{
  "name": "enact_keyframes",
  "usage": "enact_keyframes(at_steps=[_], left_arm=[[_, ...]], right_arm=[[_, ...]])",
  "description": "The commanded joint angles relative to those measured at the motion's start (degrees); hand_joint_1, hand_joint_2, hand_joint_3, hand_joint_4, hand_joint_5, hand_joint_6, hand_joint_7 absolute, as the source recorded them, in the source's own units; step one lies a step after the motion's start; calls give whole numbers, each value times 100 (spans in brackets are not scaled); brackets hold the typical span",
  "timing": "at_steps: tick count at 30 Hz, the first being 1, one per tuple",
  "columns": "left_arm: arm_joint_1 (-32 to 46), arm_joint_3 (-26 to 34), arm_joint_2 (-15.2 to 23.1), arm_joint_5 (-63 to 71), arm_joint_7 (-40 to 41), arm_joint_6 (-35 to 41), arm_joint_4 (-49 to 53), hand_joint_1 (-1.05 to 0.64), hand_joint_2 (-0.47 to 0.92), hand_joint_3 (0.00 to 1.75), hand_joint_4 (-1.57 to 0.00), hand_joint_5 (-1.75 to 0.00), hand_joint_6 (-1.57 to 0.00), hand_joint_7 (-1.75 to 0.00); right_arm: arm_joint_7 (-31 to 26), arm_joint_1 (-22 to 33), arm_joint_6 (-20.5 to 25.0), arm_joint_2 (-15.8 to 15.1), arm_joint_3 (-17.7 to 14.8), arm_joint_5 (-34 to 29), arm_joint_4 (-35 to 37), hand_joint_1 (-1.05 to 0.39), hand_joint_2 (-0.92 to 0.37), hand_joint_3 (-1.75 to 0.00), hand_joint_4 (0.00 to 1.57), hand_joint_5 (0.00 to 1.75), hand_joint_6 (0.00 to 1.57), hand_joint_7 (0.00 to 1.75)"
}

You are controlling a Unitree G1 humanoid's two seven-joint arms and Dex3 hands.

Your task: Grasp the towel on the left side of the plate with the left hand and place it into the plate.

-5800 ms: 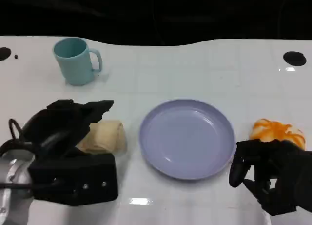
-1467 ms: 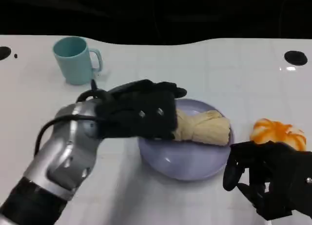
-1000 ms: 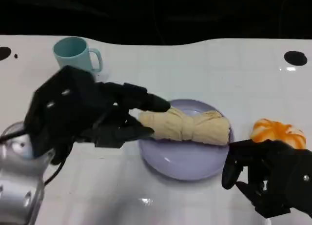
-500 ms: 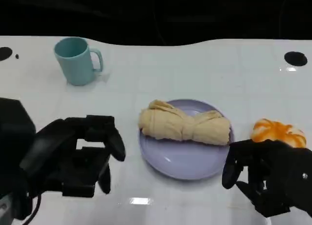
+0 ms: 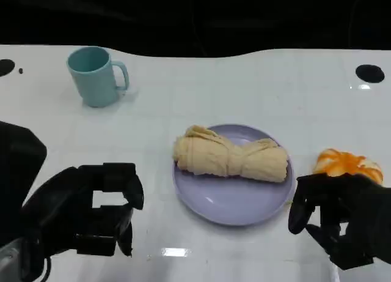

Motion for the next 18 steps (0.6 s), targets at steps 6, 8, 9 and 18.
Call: enact_keyframes(at_steps=[6, 8, 9, 18], left_arm=[[-31, -286, 175, 26, 155, -248, 210, -9, 43, 142, -83, -175, -77, -163], [11, -341, 212, 23, 105, -417, 250, -8, 43, 144, -82, -175, -75, -164], [34, -370, 229, 26, 86, -501, 269, -8, 43, 144, -82, -175, -75, -165], [67, -580, 344, 86, 182, -774, 341, -6, 43, 143, -82, -175, -75, -165]], right_arm=[[15, 72, -168, -40, -142, 93, 117, 1, -57, -108, 72, 175, 70, 141], [11, 97, -234, -52, -156, 104, 130, 1, -56, -108, 72, 175, 70, 141], [9, 113, -275, -54, -167, 112, 139, 1, -57, -108, 72, 175, 70, 141], [56, 142, -403, -83, -250, 128, 181, 1, -57, -108, 73, 175, 70, 143]])
